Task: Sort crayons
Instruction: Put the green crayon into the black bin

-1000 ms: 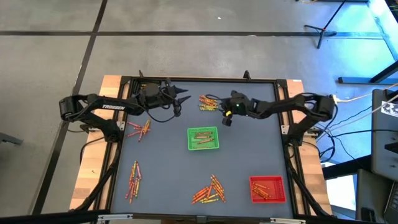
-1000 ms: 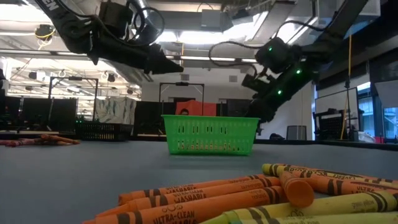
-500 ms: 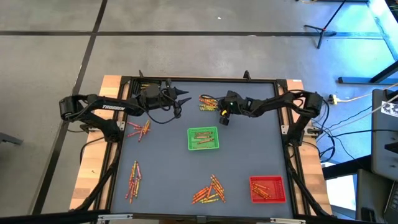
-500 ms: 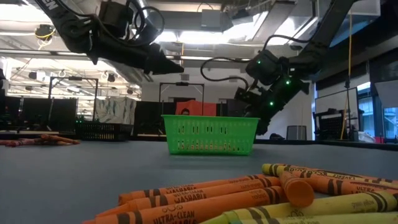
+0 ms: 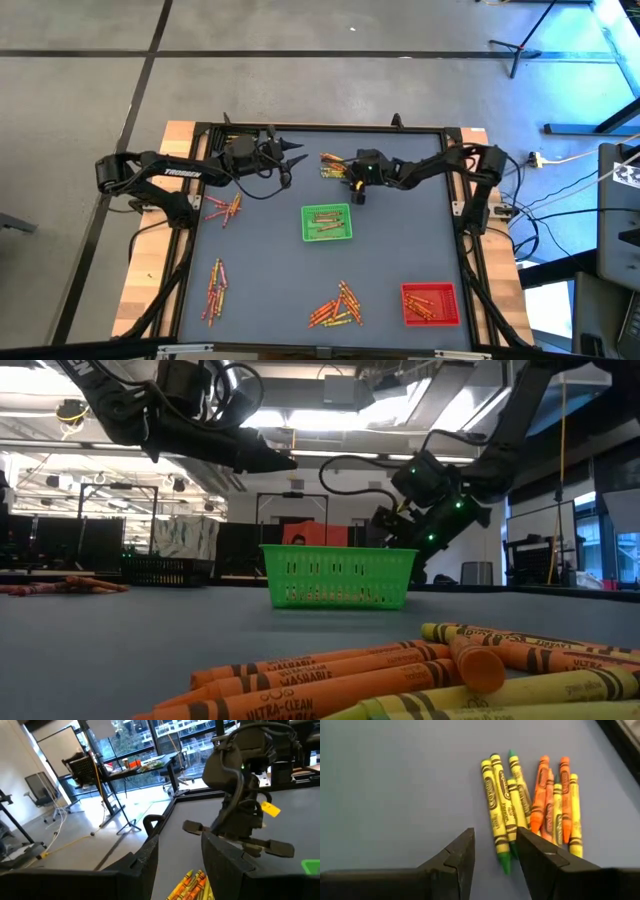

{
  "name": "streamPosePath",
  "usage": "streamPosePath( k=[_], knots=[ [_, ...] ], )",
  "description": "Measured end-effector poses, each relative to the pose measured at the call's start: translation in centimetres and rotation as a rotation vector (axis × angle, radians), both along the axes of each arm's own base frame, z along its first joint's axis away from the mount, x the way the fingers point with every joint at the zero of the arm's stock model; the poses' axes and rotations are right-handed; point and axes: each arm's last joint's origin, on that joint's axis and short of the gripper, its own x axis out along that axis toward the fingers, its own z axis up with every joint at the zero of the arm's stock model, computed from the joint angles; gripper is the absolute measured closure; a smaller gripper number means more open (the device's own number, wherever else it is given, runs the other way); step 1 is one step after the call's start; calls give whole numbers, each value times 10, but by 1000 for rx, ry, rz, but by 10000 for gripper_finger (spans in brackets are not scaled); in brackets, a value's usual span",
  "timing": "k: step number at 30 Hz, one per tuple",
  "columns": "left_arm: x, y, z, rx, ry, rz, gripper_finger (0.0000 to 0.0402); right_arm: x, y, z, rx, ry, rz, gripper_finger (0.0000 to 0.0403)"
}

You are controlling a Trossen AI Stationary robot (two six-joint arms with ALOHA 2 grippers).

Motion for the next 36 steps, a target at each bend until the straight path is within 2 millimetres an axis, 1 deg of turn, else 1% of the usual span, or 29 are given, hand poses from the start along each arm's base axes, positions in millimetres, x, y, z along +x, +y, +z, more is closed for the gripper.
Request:
streamPosePath(
  k=[5,13,22,27,36],
  knots=[
    [0,0,0,6,1,0,269,3,-7,-5,61,-12,-13,261],
    [0,0,0,7,2,0,269,3,-7,-5,69,-17,-2,261],
    [0,0,0,7,2,0,269,2,-6,6,58,-42,-1,261],
    [0,0,0,7,2,0,269,3,-4,5,96,-51,48,261],
    [0,0,0,30,12,-2,269,2,-9,-4,104,-29,27,261]
  ],
)
